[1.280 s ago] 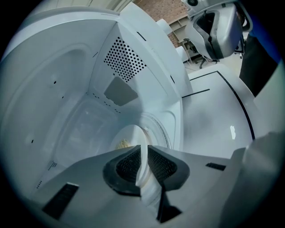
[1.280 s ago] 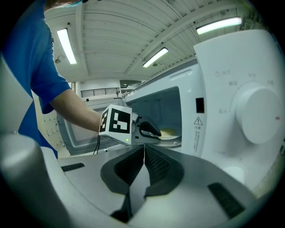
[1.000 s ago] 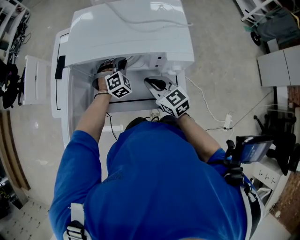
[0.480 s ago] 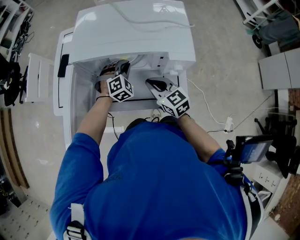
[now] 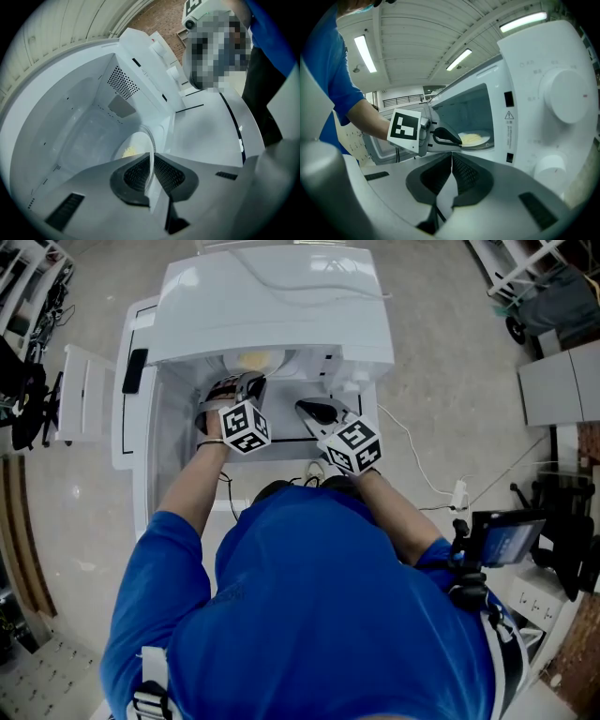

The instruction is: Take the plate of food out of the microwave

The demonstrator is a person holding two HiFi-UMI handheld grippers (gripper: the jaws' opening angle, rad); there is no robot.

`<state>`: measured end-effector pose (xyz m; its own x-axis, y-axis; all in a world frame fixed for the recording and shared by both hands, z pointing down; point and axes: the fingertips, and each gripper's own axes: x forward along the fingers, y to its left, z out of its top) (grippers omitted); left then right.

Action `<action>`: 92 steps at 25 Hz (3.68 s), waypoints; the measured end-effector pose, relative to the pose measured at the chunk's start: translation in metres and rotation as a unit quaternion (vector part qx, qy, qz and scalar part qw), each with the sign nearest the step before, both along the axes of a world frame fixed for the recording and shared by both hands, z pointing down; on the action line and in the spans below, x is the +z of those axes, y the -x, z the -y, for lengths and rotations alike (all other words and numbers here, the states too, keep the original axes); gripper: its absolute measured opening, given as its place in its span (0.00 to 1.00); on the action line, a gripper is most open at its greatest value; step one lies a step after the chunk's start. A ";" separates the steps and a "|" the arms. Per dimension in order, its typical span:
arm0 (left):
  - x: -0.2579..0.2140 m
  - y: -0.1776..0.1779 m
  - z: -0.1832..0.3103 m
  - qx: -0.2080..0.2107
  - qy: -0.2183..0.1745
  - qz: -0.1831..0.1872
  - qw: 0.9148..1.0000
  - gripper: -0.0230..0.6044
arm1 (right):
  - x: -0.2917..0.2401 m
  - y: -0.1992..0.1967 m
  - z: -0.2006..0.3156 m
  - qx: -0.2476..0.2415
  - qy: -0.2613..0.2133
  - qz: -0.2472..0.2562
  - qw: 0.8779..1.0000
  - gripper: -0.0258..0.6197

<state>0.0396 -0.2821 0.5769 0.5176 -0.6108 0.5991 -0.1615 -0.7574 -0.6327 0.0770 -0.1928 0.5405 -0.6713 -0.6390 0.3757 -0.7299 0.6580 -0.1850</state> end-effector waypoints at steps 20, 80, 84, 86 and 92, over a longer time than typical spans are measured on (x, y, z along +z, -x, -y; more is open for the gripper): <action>0.000 0.013 -0.015 -0.002 0.009 -0.016 1.000 0.10 | 0.015 0.010 0.025 0.061 0.092 0.129 0.985 0.04; -0.006 0.095 -0.044 -0.218 0.107 -0.233 0.942 0.12 | 0.054 0.043 0.097 0.263 0.340 0.485 0.761 0.08; -0.006 0.092 -0.044 -0.216 0.108 -0.233 0.942 0.12 | 0.054 0.036 0.091 0.265 0.337 0.490 0.759 0.08; -0.006 0.092 -0.044 -0.217 0.109 -0.234 0.942 0.12 | 0.053 0.033 0.088 0.267 0.337 0.492 0.757 0.08; -0.006 0.087 -0.044 -0.215 0.111 -0.239 0.940 0.12 | 0.052 0.027 0.085 0.265 0.334 0.496 0.757 0.07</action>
<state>-0.0475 -0.2378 0.5714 0.4931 -0.7130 0.4985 -0.7093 -0.6613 -0.2442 0.0502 -0.2776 0.5923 -0.5503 -0.8074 0.2127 -0.1430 -0.1599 -0.9767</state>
